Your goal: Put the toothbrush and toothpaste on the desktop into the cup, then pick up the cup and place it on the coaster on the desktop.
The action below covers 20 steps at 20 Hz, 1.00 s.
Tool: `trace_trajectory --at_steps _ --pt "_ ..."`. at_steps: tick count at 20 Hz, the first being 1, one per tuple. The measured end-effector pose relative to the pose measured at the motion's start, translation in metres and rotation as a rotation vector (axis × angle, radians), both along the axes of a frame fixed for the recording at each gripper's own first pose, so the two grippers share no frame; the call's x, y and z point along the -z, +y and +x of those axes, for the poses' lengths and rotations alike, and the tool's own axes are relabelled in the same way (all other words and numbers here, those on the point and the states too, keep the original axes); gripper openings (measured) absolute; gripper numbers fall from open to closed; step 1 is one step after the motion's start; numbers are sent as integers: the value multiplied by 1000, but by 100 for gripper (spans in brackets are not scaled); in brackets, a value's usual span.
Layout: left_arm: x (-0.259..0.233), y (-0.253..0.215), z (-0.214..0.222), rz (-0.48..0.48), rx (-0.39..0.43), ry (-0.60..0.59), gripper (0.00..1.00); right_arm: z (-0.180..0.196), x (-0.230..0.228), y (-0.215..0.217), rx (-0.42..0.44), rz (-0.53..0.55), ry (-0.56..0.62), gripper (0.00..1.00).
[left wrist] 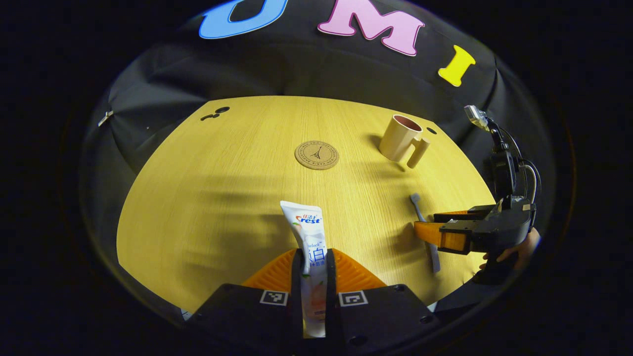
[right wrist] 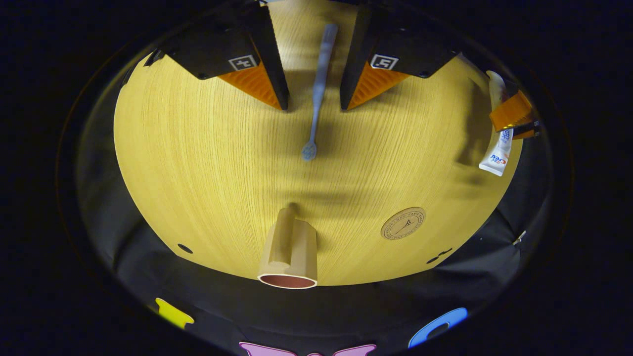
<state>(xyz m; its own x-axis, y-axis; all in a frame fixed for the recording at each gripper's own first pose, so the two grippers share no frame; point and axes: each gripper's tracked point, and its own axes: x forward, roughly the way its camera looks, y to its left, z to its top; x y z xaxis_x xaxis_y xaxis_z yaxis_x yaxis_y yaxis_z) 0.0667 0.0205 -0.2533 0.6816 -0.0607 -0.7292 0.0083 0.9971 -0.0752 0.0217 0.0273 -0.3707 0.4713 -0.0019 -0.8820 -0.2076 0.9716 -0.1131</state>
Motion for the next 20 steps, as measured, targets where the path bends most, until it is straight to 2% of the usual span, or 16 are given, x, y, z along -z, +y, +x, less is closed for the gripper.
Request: trace_trajectory --at_steps 1,5,6,9,11,12,14,15,20 --pt "0 -1 1 1 6 3 23 0 0 3 -5 4 1 67" --pt "3 -6 3 3 28 15 23 -6 1 12 -34 -15 35 29" --pt "2 -8 4 4 34 14 23 -5 1 13 -44 -20 29 16" --pt "0 -11 7 9 52 9 23 -9 -2 20 -70 24 33 11" --pt "0 -12 9 8 58 10 23 -9 2 22 -135 49 43 7" --pt "0 -13 10 6 57 10 27 -11 1 21 -144 56 46 6" --pt "1 -13 13 0 53 12 27 -10 1 19 -125 71 53 6" --pt "1 -14 14 -4 52 13 23 -11 0 16 -109 75 58 6" --pt "-6 -17 25 -19 41 -4 23 -7 -9 5 -34 130 55 6"
